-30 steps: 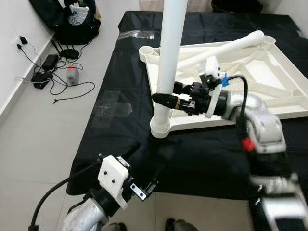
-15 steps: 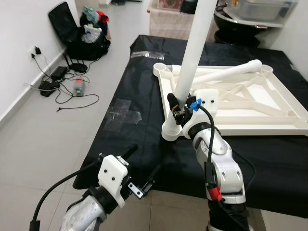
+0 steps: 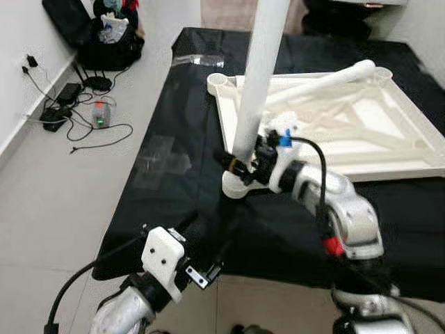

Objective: Building children table

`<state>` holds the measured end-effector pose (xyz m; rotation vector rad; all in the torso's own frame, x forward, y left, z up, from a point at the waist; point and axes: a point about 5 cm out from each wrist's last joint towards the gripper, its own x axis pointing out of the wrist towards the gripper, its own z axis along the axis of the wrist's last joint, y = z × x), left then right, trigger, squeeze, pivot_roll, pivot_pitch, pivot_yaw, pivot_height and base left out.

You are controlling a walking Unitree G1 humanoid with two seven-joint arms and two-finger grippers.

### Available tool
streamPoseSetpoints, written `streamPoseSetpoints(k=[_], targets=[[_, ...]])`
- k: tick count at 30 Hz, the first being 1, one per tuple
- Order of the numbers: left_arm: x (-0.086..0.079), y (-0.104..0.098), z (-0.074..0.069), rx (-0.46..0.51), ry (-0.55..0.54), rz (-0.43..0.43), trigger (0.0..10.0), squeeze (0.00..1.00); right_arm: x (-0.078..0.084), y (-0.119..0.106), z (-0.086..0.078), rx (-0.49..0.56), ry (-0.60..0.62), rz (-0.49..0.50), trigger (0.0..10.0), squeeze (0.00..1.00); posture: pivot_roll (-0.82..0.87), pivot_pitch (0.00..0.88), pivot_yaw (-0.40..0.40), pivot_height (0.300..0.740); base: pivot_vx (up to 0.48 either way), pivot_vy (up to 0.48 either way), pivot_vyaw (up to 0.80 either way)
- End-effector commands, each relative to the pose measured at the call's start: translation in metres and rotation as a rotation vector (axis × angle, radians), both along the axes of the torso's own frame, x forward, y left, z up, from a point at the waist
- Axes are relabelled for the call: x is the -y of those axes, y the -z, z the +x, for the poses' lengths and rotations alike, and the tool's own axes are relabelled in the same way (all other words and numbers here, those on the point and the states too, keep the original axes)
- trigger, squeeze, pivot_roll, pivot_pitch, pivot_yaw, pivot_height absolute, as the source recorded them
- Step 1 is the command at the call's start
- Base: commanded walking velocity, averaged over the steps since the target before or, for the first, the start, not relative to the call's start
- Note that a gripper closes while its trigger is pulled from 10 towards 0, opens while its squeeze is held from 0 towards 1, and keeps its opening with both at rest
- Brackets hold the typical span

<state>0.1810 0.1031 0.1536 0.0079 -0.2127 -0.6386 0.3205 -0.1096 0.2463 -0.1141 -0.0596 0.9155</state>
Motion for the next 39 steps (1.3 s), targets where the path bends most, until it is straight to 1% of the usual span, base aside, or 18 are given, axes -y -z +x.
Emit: streamPoseSetpoints(k=[1, 3, 5, 6, 10, 11, 12, 19, 20, 21, 22, 23, 25, 26, 27, 28, 36, 39], targets=[[0.001, 0.001, -0.004, -0.016, 0.013, 0.001, 10.0, 0.0, -0.003, 0.002, -0.001, -0.002, -0.079, 0.002, 10.0, 1.0, 0.03, 0.215, -0.054, 0.74, 0.0, 0.0, 0.0], [0.002, -0.002, -0.01, -0.023, 0.015, 0.003, 10.0, 0.0, 0.007, -0.014, 0.02, 0.053, -0.097, -0.011, 10.0, 1.0, 0.06, 0.238, -0.047, 0.74, 0.0, 0.0, 0.0], [0.002, -0.003, -0.012, -0.025, 0.016, 0.004, 10.0, 0.0, 0.01, -0.02, 0.026, 0.069, -0.105, -0.015, 10.0, 1.0, 0.06, 0.238, -0.047, 0.74, 0.0, 0.0, 0.0], [0.002, -0.004, -0.013, -0.029, 0.016, 0.006, 10.0, 0.0, 0.01, -0.026, 0.029, 0.082, -0.158, -0.033, 10.0, 0.05, 0.09, 0.249, -0.04, 0.74, 0.0, 0.0, 0.0], [0.0, -0.005, -0.016, -0.034, 0.017, 0.012, 10.0, 0.0, 0.007, -0.038, 0.031, 0.115, -0.261, -0.075, 10.0, 0.0, 0.1, 0.257, -0.029, 0.74, 0.0, 0.0, 0.0], [0.0, -0.005, -0.016, -0.035, 0.018, 0.014, 10.0, 0.0, 0.006, -0.044, 0.033, 0.129, -0.271, -0.06, 3.6, 0.0, 0.09, 0.256, -0.024, 0.74, 0.0, 0.0, 0.0], [0.001, -0.005, -0.016, -0.035, 0.019, 0.016, 10.0, 0.0, 0.006, -0.048, 0.033, 0.129, -0.274, -0.045, 0.0, 0.0, 0.09, 0.256, -0.024, 0.74, 0.0, 0.0, 0.0], [0.002, -0.005, -0.015, -0.039, 0.015, 0.022, 10.0, 0.0, 0.01, -0.034, 0.026, 0.083, -0.299, -0.024, 0.0, 0.0, 0.1, 0.244, -0.033, 0.74, 0.0, 0.0, 0.0], [0.002, -0.005, -0.014, -0.04, 0.011, 0.023, 10.0, 0.0, 0.011, -0.016, 0.016, 0.034, -0.284, -0.026, 0.0, 0.0, 0.1, 0.243, -0.046, 0.74, 0.0, 0.0, 0.0], [0.002, -0.005, -0.014, -0.04, 0.011, 0.023, 10.0, 0.0, 0.011, -0.016, 0.016, 0.034, -0.284, -0.026, 0.0, 0.0, 0.1, 0.243, -0.046, 0.74, 0.0, 0.0, 0.0], [0.001, -0.004, -0.013, -0.038, 0.007, 0.023, 10.0, 0.0, 0.004, 0.01, -0.004, -0.051, -0.19, 0.015, 0.0, 0.0, 0.08, 0.238, -0.055, 0.74, 0.0, 0.0, 0.0], [0.001, -0.004, -0.013, -0.038, 0.007, 0.023, 10.0, 0.0, 0.004, 0.01, -0.004, -0.051, -0.19, 0.015, 0.0, 0.0, 0.08, 0.238, -0.055, 0.74, 0.0, 0.0, 0.0], [-0.001, -0.004, -0.01, -0.036, 0.002, 0.023, 10.0, 0.0, -0.004, 0.034, -0.005, -0.105, 0.211, 0.068, 0.0, 0.0, 0.06, 0.229, -0.063, 0.74, 0.0, 0.0, 0.0], [-0.002, -0.004, -0.01, -0.035, 0.001, 0.024, 10.0, 0.0, -0.005, 0.039, -0.004, -0.116, 0.317, 0.077, 0.0, 0.0, 0.06, 0.229, -0.063, 0.74, 0.0, 0.0, 0.0], [-0.003, -0.003, -0.008, -0.034, -0.001, 0.021, 10.0, 0.0, -0.007, 0.06, -0.014, -0.182, 0.5, 0.087, 0.0, 0.0, 0.03, 0.207, -0.059, 0.74, 0.0, 0.0, 0.0], [-0.002, -0.003, -0.006, -0.033, -0.001, 0.017, 10.0, 0.0, -0.01, 0.074, -0.024, -0.222, 0.583, 0.066, 0.0, 0.0, 0.03, 0.196, -0.052, 0.74, 0.0, 0.0, 0.0], [-0.002, 0.001, 0.0, -0.032, 0.0, 0.013, 10.0, 0.0, -0.024, 0.072, -0.034, -0.235, 0.621, 0.044, 0.0, 0.0, 0.01, 0.165, -0.055, 0.74, 0.0, 0.0, 0.0], [0.0, 0.001, 0.004, -0.027, 0.0, 0.004, 10.0, 0.0, -0.017, 0.056, -0.014, -0.177, 0.569, -0.004, 0.0, 0.0, -0.02, 0.159, -0.067, 0.74, 0.0, 0.0, 0.0]])
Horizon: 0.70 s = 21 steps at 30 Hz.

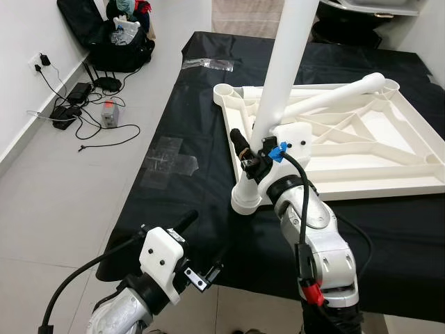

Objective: Building children table

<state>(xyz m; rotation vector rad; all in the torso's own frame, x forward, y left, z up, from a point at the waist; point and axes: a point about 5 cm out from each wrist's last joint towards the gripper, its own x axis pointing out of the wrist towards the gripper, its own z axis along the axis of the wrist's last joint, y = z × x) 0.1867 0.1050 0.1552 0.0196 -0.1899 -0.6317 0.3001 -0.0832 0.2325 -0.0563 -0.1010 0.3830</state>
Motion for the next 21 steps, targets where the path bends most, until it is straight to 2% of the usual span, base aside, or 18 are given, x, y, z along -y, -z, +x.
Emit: streamPoseSetpoints(k=[1, 2, 4, 6, 7, 9, 11, 14, 17, 21], targets=[[0.002, 0.002, 0.001, -0.002, 0.005, -0.017, 10.0, 0.0, 0.011, 0.027, 0.017, -0.204, -0.044, -0.062, 10.0, 0.0, -0.02, 0.161, -0.067, 0.74, 0.0, 0.0, 0.0], [0.002, 0.002, 0.001, -0.002, 0.005, -0.017, 10.0, 0.0, 0.011, 0.027, 0.017, -0.204, -0.044, -0.062, 10.0, 0.0, -0.02, 0.161, -0.067, 0.74, 0.0, 0.0, 0.0], [0.003, 0.002, 0.001, 0.003, -0.001, -0.018, 10.0, 0.0, 0.011, 0.01, 0.023, -0.161, -0.192, -0.045, 10.0, 0.0, -0.03, 0.169, -0.07, 0.74, 0.0, 0.0, 0.0], [0.003, 0.002, 0.001, 0.003, -0.001, -0.018, 10.0, 0.0, 0.012, 0.004, 0.024, -0.14, -0.238, -0.035, 10.0, 0.0, -0.03, 0.169, -0.07, 0.74, 0.0, 0.0, 0.0], [0.003, 0.002, 0.0, 0.002, 0.0, -0.018, 10.0, 0.0, 0.013, -0.007, 0.025, -0.096, -0.36, -0.035, 10.0, 1.0, -0.02, 0.174, -0.069, 0.74, 0.0, 0.0, 0.0], [0.004, 0.002, -0.001, 0.002, 0.002, -0.018, 10.0, 0.0, 0.016, -0.019, 0.025, -0.052, -0.486, -0.043, 10.0, 1.0, -0.01, 0.178, -0.068, 0.74, 0.0, 0.0, 0.0], [0.004, 0.002, -0.001, 0.002, 0.002, -0.019, 10.0, 0.0, 0.017, -0.021, 0.025, -0.045, -0.508, -0.046, 10.0, 1.0, -0.01, 0.178, -0.068, 0.74, 0.0, 0.0, 0.0], [0.006, 0.001, -0.007, -0.005, 0.01, -0.014, 10.0, 0.0, 0.033, -0.042, 0.027, 0.019, -0.821, -0.174, 10.0, 1.0, 0.03, 0.209, -0.064, 0.74, 0.0, 0.0, 0.0], [0.006, 0.0, -0.008, -0.005, 0.011, -0.013, 10.0, 0.0, 0.037, -0.046, 0.027, 0.026, -0.87, -0.192, 10.0, 1.0, 0.03, 0.209, -0.064, 0.74, 0.0, 0.0, 0.0], [0.005, -0.001, -0.012, -0.01, 0.008, -0.007, 10.0, 0.0, 0.052, -0.065, 0.04, 0.033, -0.946, -0.199, 10.0, 1.0, 0.05, 0.23, -0.061, 0.74, 0.0, 0.0, 0.0]])
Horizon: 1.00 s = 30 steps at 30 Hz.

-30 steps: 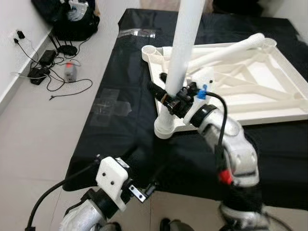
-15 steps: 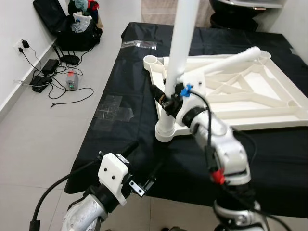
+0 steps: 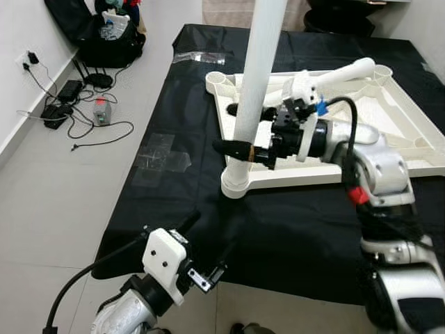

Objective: Building children table

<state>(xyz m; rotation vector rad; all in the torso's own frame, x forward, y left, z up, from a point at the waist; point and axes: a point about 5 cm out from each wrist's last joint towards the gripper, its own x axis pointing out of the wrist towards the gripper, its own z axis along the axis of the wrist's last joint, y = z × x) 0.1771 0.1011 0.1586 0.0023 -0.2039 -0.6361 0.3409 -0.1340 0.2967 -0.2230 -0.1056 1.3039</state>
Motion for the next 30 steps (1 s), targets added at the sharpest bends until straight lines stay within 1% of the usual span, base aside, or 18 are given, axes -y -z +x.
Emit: streamPoseSetpoints(k=[1, 3, 4, 5, 6, 7, 8, 16, 19, 21, 22, 23, 24, 25, 26, 27, 29, 30], targets=[[0.0, 0.002, -0.003, -0.018, 0.002, 0.015, 10.0, 0.0, 0.002, -0.004, 0.0, 0.0, -0.041, 0.019, 10.0, 0.89, 0.06, 0.239, -0.057, 0.74, 0.0, 0.0, 0.0], [0.0, 0.002, -0.003, -0.018, 0.001, 0.016, 10.0, 0.0, 0.003, -0.006, 0.002, -0.002, -0.049, 0.024, 10.0, 0.89, 0.06, 0.239, -0.057, 0.74, 0.0, 0.0, 0.0], [-0.001, 0.002, -0.004, -0.019, 0.0, 0.017, 10.0, 0.0, 0.004, -0.008, 0.003, 0.012, -0.042, 0.025, 10.0, 0.55, 0.06, 0.24, -0.056, 0.74, 0.0, 0.0, 0.0], [-0.001, 0.002, -0.004, -0.019, 0.0, 0.019, 10.0, 0.0, 0.004, -0.011, 0.007, 0.026, -0.036, 0.034, 10.0, 0.07, 0.06, 0.237, -0.054, 0.74, 0.0, 0.0, 0.0], [-0.003, 0.002, -0.004, -0.021, -0.002, 0.023, 10.0, 0.0, 0.002, -0.016, 0.012, 0.061, 0.0, 0.044, 1.6, 0.0, 0.06, 0.234, -0.05, 0.74, 0.0, 0.0, 0.0], [-0.003, 0.002, -0.004, -0.021, -0.002, 0.023, 10.0, 0.0, 0.002, -0.016, 0.012, 0.061, 0.0, 0.044, 1.6, 0.0, 0.06, 0.234, -0.05, 0.74, 0.0, 0.0, 0.0], [-0.003, 0.002, -0.004, -0.021, -0.002, 0.024, 10.0, 0.0, 0.002, -0.017, 0.014, 0.069, 0.0, 0.045, 0.0, 0.0, 0.06, 0.234, -0.05, 0.74, 0.0, 0.0, 0.0], [-0.004, 0.003, -0.002, -0.022, -0.007, 0.03, 10.0, 0.0, 0.008, -0.01, 0.01, 0.049, -0.041, -0.002, 0.0, 0.0, 0.07, 0.219, -0.05, 0.74, 0.0, 0.0, 0.0], [-0.004, 0.004, -0.001, -0.021, -0.008, 0.031, 10.0, 0.0, 0.006, -0.001, 0.006, 0.029, -0.023, -0.021, 0.0, 0.0, 0.05, 0.218, -0.057, 0.74, 0.0, 0.0, 0.0], [-0.004, 0.003, -0.001, -0.02, -0.009, 0.029, 10.0, 0.0, -0.004, 0.017, 0.0, -0.024, 0.055, 0.0, 0.0, 0.0, 0.03, 0.217, -0.067, 0.74, 0.0, 0.0, 0.0], [-0.004, 0.004, 0.0, -0.019, -0.009, 0.029, 10.0, 0.0, -0.029, 0.052, -0.004, -0.109, 0.35, 0.126, 0.0, 0.0, 0.03, 0.206, -0.09, 0.74, 0.0, 0.0, 0.0], [-0.004, 0.004, 0.0, -0.019, -0.009, 0.029, 10.0, 0.0, -0.029, 0.052, -0.004, -0.109, 0.35, 0.126, 0.0, 0.0, 0.03, 0.206, -0.09, 0.74, 0.0, 0.0, 0.0], [-0.002, 0.005, 0.001, -0.019, -0.009, 0.028, 10.0, 0.0, -0.043, 0.109, -0.029, -0.268, 0.689, 0.103, 0.0, 0.0, 0.02, 0.183, -0.091, 0.74, 0.0, 0.0, 0.0], [-0.002, 0.005, 0.001, -0.019, -0.009, 0.028, 10.0, 0.0, -0.043, 0.109, -0.029, -0.268, 0.689, 0.103, 0.0, 0.0, 0.02, 0.183, -0.091, 0.74, 0.0, 0.0, 0.0], [-0.001, 0.006, 0.005, -0.016, -0.009, 0.027, 10.0, 0.0, -0.053, 0.136, -0.05, -0.347, 0.876, 0.072, 0.0, 0.0, 0.03, 0.174, -0.072, 0.74, 0.0, 0.0, 0.0], [-0.001, 0.008, 0.008, -0.014, -0.009, 0.029, 10.0, 0.0, -0.06, 0.141, -0.056, -0.368, 0.95, 0.065, 0.0, 0.0, 0.0, 0.157, -0.059, 0.74, 0.0, 0.0, 0.0], [-0.001, 0.009, 0.01, -0.014, -0.009, 0.029, 10.0, 0.0, -0.064, 0.136, -0.052, -0.336, 0.94, 0.064, 0.0, 0.0, 0.0, 0.15, -0.057, 0.74, 0.0, 0.0, 0.0], [-0.002, 0.01, 0.013, -0.014, -0.01, 0.027, 10.0, 0.0, -0.066, 0.125, -0.042, -0.301, 0.919, 0.084, 0.0, 0.0, -0.01, 0.134, -0.055, 0.74, 0.0, 0.0, 0.0]])
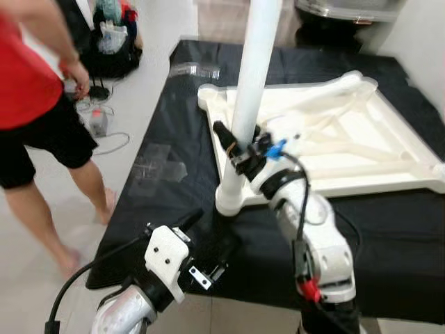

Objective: Building children table

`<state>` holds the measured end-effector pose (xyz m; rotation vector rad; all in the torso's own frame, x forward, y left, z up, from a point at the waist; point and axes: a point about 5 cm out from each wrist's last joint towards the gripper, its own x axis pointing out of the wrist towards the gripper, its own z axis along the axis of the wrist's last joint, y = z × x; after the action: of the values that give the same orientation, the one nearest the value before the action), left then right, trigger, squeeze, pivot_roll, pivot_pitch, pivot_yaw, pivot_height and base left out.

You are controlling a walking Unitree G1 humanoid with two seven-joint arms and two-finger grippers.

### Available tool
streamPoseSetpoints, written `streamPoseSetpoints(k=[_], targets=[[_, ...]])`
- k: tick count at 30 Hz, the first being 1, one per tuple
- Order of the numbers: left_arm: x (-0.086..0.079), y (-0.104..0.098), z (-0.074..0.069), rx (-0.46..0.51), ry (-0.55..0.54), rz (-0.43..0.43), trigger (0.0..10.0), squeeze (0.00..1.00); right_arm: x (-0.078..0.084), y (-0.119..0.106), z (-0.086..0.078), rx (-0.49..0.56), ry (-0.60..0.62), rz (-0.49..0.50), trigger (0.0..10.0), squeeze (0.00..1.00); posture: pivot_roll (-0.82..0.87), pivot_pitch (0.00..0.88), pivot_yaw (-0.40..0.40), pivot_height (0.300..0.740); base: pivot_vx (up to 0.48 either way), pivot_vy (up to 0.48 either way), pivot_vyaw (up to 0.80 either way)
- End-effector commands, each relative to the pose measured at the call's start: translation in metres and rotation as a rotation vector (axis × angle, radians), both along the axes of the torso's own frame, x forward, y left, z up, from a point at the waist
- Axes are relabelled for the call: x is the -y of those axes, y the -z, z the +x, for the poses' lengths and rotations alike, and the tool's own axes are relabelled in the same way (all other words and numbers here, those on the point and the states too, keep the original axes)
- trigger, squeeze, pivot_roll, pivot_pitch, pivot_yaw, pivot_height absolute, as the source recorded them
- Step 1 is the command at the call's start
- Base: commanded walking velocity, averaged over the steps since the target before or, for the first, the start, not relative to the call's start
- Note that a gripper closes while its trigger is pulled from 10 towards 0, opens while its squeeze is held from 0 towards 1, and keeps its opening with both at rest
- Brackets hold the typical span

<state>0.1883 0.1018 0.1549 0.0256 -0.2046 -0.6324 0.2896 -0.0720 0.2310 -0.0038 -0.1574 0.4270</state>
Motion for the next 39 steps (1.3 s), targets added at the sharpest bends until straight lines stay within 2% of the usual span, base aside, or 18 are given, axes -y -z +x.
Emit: streamPoseSetpoints(k=[1, 7, 8, 9, 10, 11, 12, 15, 19, 23, 25, 30, 31, 32, 33, 35, 36, 39], targets=[[-0.001, 0.006, 0.002, -0.022, -0.004, 0.006, 10.0, 0.0, -0.004, 0.06, 0.01, -0.336, 0.022, -0.054, 0.0, 0.0, -0.01, 0.134, -0.055, 0.74, 0.0, 0.0, 0.0], [-0.002, 0.007, 0.008, -0.018, -0.003, -0.002, 10.0, 0.0, 0.0, 0.044, 0.022, -0.307, 0.022, -0.066, 0.0, 0.0, -0.01, 0.12, -0.061, 0.74, 0.0, 0.0, 0.0], [-0.002, 0.007, 0.008, -0.014, -0.008, -0.001, 10.0, 0.0, 0.001, 0.041, 0.023, -0.307, -0.007, -0.075, 10.0, 0.0, -0.01, 0.125, -0.059, 0.74, 0.0, 0.0, 0.0], [-0.002, 0.006, 0.007, -0.01, -0.011, -0.001, 10.0, 0.0, 0.0, 0.036, 0.021, -0.289, -0.044, -0.082, 10.0, 0.0, -0.01, 0.138, -0.059, 0.74, 0.0, 0.0, 0.0], [-0.002, 0.005, 0.006, -0.008, -0.013, -0.001, 10.0, 0.0, -0.001, 0.032, 0.019, -0.275, -0.071, -0.088, 10.0, 0.4, -0.01, 0.138, -0.059, 0.74, 0.0, 0.0, 0.0], [-0.002, 0.005, 0.006, -0.008, -0.013, -0.001, 10.0, 0.0, -0.001, 0.032, 0.019, -0.275, -0.071, -0.088, 10.0, 0.4, -0.01, 0.138, -0.059, 0.74, 0.0, 0.0, 0.0], [-0.001, 0.004, 0.004, -0.006, -0.013, -0.002, 10.0, 0.0, -0.003, 0.025, 0.018, -0.249, -0.171, -0.07, 10.0, 1.0, 0.0, 0.158, -0.062, 0.74, 0.0, 0.0, 0.0], [0.0, 0.002, 0.001, -0.005, -0.01, -0.004, 10.0, 0.0, -0.003, 0.011, 0.018, -0.199, -0.316, -0.04, 10.0, 1.0, 0.01, 0.184, -0.061, 0.74, 0.0, 0.0, 0.0], [0.004, -0.002, -0.007, -0.005, 0.002, -0.008, 10.0, 0.0, 0.012, -0.012, 0.03, -0.07, -0.509, -0.118, 10.0, 1.0, 0.03, 0.231, -0.066, 0.74, 0.0, 0.0, 0.0], [0.005, -0.003, -0.011, -0.008, 0.006, -0.009, 10.0, 0.0, 0.011, -0.02, 0.033, -0.037, -0.606, -0.156, 10.0, 1.0, 0.04, 0.241, -0.066, 0.74, 0.0, 0.0, 0.0], [0.006, -0.004, -0.016, -0.016, 0.009, -0.008, 10.0, 0.0, 0.012, -0.03, 0.034, -0.007, -0.732, -0.188, 10.0, 1.0, 0.06, 0.258, -0.063, 0.74, 0.0, 0.0, 0.0], [0.006, -0.004, -0.018, -0.018, 0.009, -0.007, 10.0, 0.0, 0.014, -0.034, 0.034, 0.005, -0.786, -0.211, 10.0, 1.0, 0.06, 0.26, -0.062, 0.74, 0.0, 0.0, 0.0], [0.006, -0.004, -0.02, -0.022, 0.01, -0.007, 10.0, 0.0, 0.018, -0.039, 0.034, 0.007, -0.85, -0.234, 10.0, 0.91, 0.06, 0.262, -0.06, 0.74, 0.0, 0.0, 0.0], [0.006, -0.004, -0.02, -0.022, 0.01, -0.007, 10.0, 0.0, 0.018, -0.039, 0.034, 0.007, -0.85, -0.234, 10.0, 0.91, 0.06, 0.262, -0.06, 0.74, 0.0, 0.0, 0.0], [0.005, -0.004, -0.022, -0.029, 0.014, -0.006, 10.0, 0.0, 0.025, -0.048, 0.039, 0.022, -0.887, -0.266, 10.0, 0.0, 0.06, 0.27, -0.055, 0.74, 0.0, 0.0, 0.0], [0.005, -0.004, -0.022, -0.029, 0.014, -0.006, 10.0, 0.0, 0.025, -0.048, 0.039, 0.022, -0.887, -0.266, 10.0, 0.0, 0.06, 0.27, -0.055, 0.74, 0.0, 0.0, 0.0], [0.005, -0.004, -0.023, -0.035, 0.018, -0.005, 10.0, 0.0, 0.03, -0.058, 0.043, 0.044, -0.909, -0.281, 0.0, 0.0, 0.06, 0.269, -0.05, 0.74, 0.0, 0.0, 0.0], [0.005, -0.004, -0.024, -0.04, 0.021, -0.004, 10.0, 0.0, 0.035, -0.063, 0.044, 0.056, -0.945, -0.287, 0.0, 0.0, 0.06, 0.261, -0.043, 0.74, 0.0, 0.0, 0.0]])
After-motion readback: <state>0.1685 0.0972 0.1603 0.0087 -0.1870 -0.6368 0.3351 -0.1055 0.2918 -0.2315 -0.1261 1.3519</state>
